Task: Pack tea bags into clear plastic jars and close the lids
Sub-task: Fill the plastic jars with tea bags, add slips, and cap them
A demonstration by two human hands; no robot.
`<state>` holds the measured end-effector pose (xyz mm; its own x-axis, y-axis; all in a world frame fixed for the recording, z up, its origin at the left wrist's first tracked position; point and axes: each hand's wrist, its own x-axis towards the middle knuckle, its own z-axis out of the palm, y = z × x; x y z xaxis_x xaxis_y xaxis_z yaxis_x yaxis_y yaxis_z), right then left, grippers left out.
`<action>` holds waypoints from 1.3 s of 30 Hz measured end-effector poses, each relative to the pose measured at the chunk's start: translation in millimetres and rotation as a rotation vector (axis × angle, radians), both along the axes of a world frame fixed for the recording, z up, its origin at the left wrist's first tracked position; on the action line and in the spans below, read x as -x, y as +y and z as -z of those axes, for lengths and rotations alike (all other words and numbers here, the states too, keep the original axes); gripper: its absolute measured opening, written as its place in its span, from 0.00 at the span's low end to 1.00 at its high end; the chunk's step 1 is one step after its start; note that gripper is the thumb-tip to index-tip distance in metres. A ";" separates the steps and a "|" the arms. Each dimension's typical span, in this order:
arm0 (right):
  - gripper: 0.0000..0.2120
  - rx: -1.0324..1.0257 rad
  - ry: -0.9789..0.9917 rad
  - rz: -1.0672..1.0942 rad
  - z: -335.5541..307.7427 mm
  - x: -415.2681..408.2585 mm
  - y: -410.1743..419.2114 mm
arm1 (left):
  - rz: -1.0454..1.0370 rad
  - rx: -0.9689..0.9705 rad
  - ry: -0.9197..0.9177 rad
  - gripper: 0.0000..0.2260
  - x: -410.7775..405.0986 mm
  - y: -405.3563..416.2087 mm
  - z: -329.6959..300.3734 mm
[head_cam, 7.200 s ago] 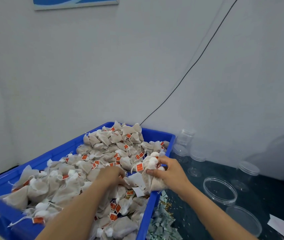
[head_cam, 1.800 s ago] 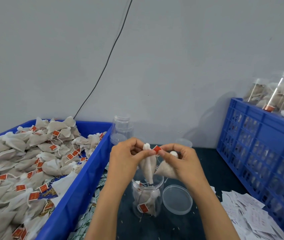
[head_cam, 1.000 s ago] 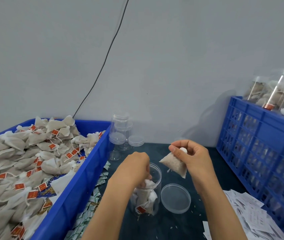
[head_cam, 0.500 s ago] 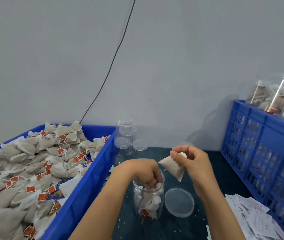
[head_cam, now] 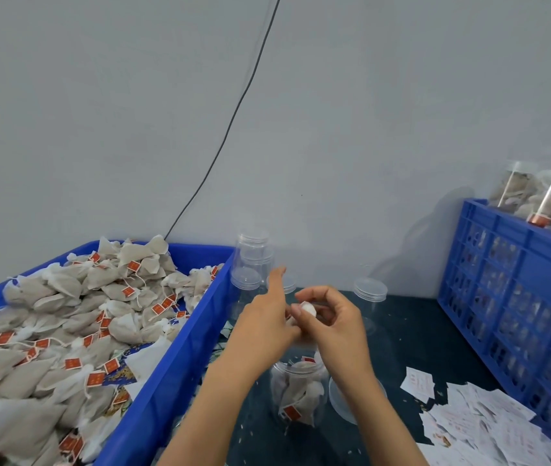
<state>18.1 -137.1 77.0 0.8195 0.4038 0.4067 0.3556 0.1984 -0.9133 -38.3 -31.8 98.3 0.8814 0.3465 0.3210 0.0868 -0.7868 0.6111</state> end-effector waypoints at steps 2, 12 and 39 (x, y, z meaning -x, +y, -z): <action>0.09 0.089 -0.019 0.018 2.3 -4.8 -0.8 | -0.034 -0.070 0.030 0.32 -1.3 0.6 4.9; 0.09 0.729 -0.458 0.120 -1.5 -14.3 -15.9 | -0.021 -0.719 0.428 0.11 -15.0 -2.5 0.7; 0.19 0.604 -0.378 0.165 0.0 -38.7 -45.5 | 0.086 -0.531 0.584 0.12 -13.6 -21.3 -14.6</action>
